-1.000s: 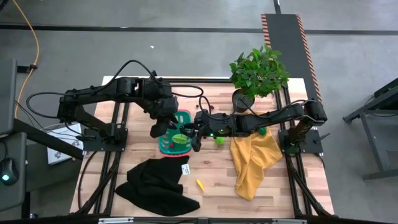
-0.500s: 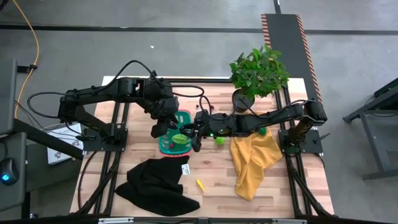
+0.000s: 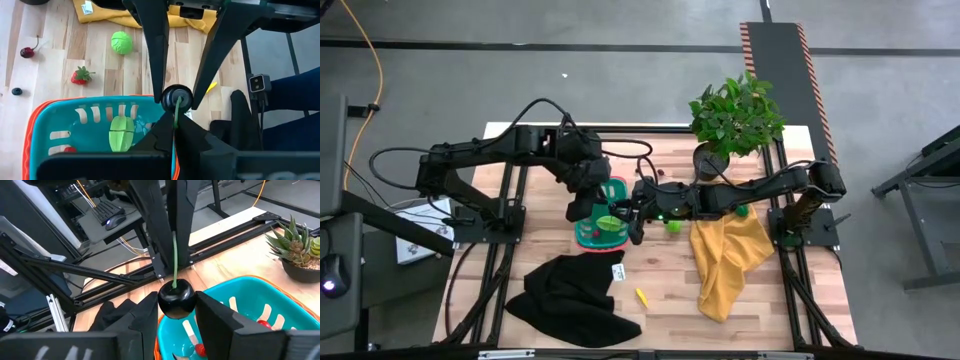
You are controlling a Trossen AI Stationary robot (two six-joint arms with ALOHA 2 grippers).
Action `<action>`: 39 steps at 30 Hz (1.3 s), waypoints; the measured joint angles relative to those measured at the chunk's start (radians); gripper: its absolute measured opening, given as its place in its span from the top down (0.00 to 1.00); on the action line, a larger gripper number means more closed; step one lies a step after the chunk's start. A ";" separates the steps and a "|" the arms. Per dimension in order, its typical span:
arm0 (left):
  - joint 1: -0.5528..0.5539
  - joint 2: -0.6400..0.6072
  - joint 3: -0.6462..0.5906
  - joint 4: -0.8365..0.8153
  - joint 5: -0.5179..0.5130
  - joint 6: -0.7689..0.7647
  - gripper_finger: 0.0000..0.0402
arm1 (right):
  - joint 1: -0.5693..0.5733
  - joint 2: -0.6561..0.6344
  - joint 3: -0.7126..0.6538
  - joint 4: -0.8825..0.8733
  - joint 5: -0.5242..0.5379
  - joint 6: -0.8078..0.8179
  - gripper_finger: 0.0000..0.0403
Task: Pick and placing Produce into tupperware
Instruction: Put the black cherry in the green basket
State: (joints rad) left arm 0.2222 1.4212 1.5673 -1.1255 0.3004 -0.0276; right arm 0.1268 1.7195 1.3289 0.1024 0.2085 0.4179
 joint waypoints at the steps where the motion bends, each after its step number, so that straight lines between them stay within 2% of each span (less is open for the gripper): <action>1: 0.000 -0.001 0.000 0.001 0.000 0.001 0.98 | 0.000 0.000 0.000 0.000 0.000 0.000 0.72; 11: 0.000 -0.001 0.000 -0.009 0.028 0.002 0.93 | 0.000 0.000 0.000 0.000 0.000 0.000 0.72; 24: 0.001 -0.001 0.000 -0.006 0.022 0.001 0.79 | 0.000 0.000 0.000 0.000 0.000 0.000 0.72; 39: 0.001 -0.001 0.000 0.019 0.021 0.001 0.78 | 0.000 0.000 0.000 0.000 0.001 0.000 0.72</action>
State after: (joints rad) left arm 0.2230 1.4200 1.5673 -1.1062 0.3214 -0.0269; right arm 0.1267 1.7195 1.3289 0.1024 0.2091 0.4179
